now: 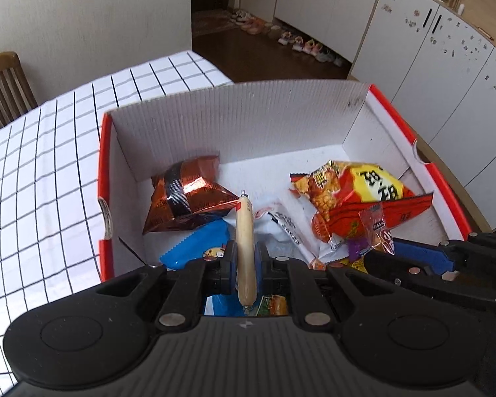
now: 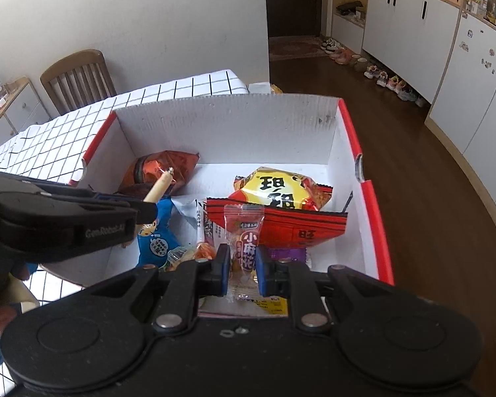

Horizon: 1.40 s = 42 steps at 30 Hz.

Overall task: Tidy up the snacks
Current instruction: 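Lower both items into the box and open both tools, then withdraw both open tools up and away from the box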

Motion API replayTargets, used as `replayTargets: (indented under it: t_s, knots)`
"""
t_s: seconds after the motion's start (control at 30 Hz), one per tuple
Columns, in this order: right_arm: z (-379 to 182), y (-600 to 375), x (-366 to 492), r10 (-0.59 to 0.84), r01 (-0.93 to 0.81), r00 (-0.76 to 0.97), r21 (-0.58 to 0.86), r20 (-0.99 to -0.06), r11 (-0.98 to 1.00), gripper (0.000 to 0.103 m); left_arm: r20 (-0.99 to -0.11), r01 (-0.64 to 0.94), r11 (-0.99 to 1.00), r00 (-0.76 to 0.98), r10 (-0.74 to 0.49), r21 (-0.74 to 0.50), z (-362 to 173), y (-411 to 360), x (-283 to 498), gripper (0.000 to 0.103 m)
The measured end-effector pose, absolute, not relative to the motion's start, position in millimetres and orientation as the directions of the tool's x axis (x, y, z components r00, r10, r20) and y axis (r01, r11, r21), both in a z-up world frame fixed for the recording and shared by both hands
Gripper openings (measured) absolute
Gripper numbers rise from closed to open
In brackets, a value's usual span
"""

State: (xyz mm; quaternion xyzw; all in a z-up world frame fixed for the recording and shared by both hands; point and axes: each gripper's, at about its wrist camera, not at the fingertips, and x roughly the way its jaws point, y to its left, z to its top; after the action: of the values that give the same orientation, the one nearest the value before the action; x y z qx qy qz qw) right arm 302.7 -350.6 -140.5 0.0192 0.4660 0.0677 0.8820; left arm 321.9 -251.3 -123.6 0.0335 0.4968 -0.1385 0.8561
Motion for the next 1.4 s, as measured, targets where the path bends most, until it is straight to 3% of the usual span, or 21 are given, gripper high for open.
replayTargets:
  t_s: [0.17,0.67,1.23,1.4]
  knots:
    - [-145,-351,308,0.135,-0.088,0.547,0.104,-0.826,0.991,0.015,-0.877,0.277,0.958,0.437,-0.200,-0.080,-132,-253,324,0.011]
    - [-144,-359,296,0.152,-0.064,0.558,0.141,-0.816,0.988,0.033,-0.874,0.281,0.954,0.433,-0.223,-0.105,-131,-247,314,0.012]
    - [-107,-365,264,0.164,-0.079,0.651,0.148,-0.741,0.986,0.054,-0.784,0.302,0.942,0.543,-0.299,-0.150,-75,-223,267,0.012]
    - [-94,-361,250,0.182,-0.112,0.681,0.144,-0.709,0.983,0.062,-0.757,0.288,0.951,0.594,-0.270,-0.113,-58,-213,248,0.012]
